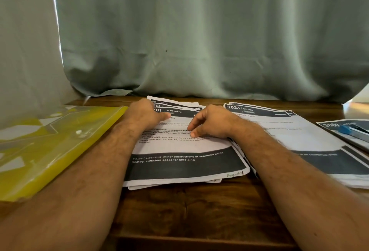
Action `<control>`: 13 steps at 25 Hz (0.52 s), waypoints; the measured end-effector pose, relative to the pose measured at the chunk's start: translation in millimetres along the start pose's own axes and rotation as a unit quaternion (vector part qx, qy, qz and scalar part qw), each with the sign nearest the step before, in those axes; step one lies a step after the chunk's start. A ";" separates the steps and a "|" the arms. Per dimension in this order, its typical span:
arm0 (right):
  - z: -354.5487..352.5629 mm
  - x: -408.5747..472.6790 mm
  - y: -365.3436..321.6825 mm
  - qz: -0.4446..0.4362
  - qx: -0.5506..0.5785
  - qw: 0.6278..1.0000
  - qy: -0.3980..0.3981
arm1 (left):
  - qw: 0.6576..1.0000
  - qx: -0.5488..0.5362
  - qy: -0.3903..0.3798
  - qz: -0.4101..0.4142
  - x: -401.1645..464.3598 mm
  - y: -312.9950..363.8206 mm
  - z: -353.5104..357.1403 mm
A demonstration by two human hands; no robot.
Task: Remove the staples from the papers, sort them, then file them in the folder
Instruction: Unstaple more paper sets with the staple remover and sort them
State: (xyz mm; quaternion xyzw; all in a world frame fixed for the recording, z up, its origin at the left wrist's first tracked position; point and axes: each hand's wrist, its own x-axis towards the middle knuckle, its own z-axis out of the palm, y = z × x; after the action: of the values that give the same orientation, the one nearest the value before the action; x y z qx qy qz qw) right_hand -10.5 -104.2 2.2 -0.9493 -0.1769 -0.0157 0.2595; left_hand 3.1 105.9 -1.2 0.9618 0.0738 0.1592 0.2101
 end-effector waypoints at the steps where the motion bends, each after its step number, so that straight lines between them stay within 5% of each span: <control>1: 0.0 0.2 0.2 0.001 0.001 1.000 -0.001 | 0.999 -0.030 -0.027 0.000 -1.1 1.4 2.3; 5: 0.9 -0.2 1.6 0.001 0.003 1.000 -0.003 | 0.995 -0.070 -0.076 -0.010 4.0 -3.2 12.8; 13: 1.1 -0.6 0.5 -0.007 0.004 1.000 -0.003 | 0.995 -0.090 0.002 -0.034 12.0 -7.6 15.4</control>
State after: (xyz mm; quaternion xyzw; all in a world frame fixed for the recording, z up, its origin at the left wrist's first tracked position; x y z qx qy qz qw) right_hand -11.0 -104.3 1.0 -0.9470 -0.1846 -0.0143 0.2627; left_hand 19.0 109.4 -14.4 0.9356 0.0918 0.1599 0.3009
